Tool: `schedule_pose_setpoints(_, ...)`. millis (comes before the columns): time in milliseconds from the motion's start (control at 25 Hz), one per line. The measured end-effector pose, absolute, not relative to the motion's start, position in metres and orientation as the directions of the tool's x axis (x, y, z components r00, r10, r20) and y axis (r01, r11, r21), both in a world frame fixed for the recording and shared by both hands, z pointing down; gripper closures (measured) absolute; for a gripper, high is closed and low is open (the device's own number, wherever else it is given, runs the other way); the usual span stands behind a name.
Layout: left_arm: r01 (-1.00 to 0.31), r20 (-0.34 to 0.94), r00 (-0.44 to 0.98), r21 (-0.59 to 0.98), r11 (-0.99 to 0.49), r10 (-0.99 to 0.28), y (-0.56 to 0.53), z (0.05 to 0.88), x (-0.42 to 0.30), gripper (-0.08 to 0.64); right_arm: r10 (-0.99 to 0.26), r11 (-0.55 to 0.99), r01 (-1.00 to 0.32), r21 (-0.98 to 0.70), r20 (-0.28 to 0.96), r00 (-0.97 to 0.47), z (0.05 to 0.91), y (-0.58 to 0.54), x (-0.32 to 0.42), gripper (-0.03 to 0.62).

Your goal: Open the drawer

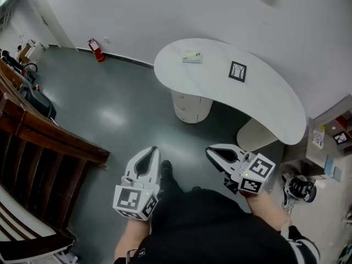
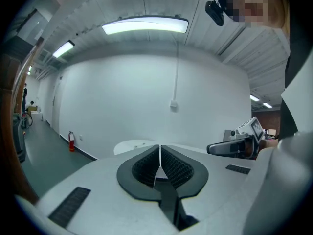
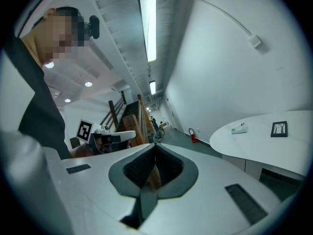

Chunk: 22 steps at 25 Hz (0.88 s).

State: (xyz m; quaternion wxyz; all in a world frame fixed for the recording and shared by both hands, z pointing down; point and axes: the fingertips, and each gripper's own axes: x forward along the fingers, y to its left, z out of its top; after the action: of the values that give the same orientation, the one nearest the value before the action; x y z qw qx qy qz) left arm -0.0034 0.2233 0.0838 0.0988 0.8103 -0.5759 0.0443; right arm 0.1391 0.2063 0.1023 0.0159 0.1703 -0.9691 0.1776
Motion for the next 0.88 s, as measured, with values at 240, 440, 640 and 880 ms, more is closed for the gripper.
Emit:
schedule_pose_setpoints(240, -0.924, 0.185, 0.381, 0.120, -0.364, -0.906, 0.152, 0.089, -0.058, 0.541, -0.398, 0.840, -0.411, -0.354, 0.112, -0.910, 0.105, 0.138, 0.091, 0.580)
schedule_pose_setpoints(440, -0.914, 0.187, 0.406, 0.085, -0.397, -0.894, 0.104, 0.086, -0.115, 0.542, -0.428, 0.830, -0.443, -0.339, 0.122, -0.896, 0.098, 0.079, 0.027, 0.580)
schedule_pose_setpoints(640, -0.892, 0.218, 0.452, 0.087, -0.444, -0.865, 0.070, 0.103, -0.146, 0.549, -0.436, 0.827, -0.451, -0.335, 0.124, -0.891, 0.102, 0.056, -0.018, 0.580)
schedule_pose_setpoints(880, -0.875, 0.241, 0.484, 0.162, -0.457, -0.841, 0.032, 0.127, -0.146, 0.549, -0.446, 0.784, -0.479, -0.395, 0.180, -0.877, 0.131, 0.037, -0.024, 0.580)
